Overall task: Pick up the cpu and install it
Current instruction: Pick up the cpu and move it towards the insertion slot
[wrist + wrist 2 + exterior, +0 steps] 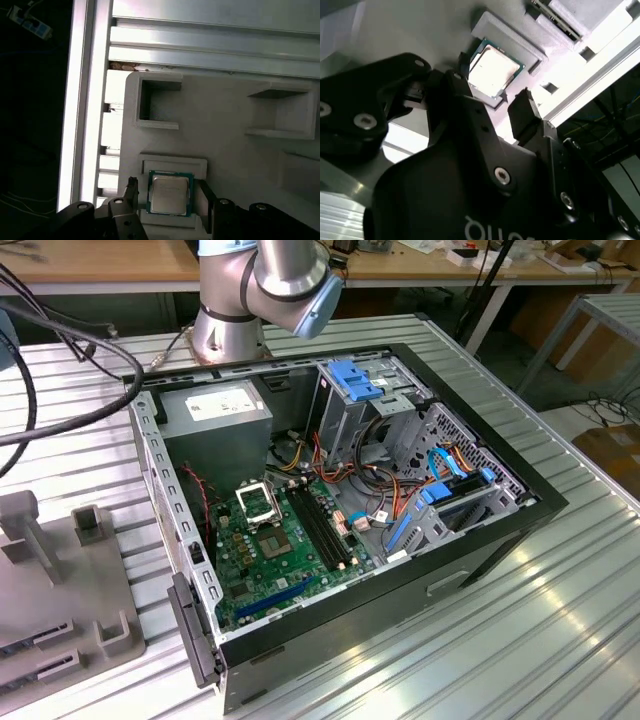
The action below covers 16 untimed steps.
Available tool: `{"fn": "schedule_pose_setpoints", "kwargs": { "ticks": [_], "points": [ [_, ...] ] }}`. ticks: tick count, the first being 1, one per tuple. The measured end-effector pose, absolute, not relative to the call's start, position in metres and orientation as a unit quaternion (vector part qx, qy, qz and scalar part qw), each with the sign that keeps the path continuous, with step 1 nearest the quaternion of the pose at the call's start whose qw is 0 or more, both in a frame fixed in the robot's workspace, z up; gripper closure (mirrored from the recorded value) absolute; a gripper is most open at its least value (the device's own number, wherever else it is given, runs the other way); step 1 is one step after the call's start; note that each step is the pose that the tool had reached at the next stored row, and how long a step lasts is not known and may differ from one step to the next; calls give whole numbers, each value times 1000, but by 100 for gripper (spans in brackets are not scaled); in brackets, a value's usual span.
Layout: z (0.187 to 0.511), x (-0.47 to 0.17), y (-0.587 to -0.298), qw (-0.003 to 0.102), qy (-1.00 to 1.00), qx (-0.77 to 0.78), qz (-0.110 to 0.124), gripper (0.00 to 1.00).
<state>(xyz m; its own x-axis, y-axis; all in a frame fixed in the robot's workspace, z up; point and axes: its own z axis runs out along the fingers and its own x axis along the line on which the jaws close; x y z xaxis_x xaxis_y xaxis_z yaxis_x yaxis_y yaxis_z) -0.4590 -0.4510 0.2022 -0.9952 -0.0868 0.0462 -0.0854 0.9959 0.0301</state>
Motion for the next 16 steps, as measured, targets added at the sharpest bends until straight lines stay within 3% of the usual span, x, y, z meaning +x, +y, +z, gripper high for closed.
{"fn": "schedule_pose_setpoints", "kwargs": {
  "ticks": [16],
  "points": [
    [192,-460,-452,22,-999,37,-6,42]
  ]
}}
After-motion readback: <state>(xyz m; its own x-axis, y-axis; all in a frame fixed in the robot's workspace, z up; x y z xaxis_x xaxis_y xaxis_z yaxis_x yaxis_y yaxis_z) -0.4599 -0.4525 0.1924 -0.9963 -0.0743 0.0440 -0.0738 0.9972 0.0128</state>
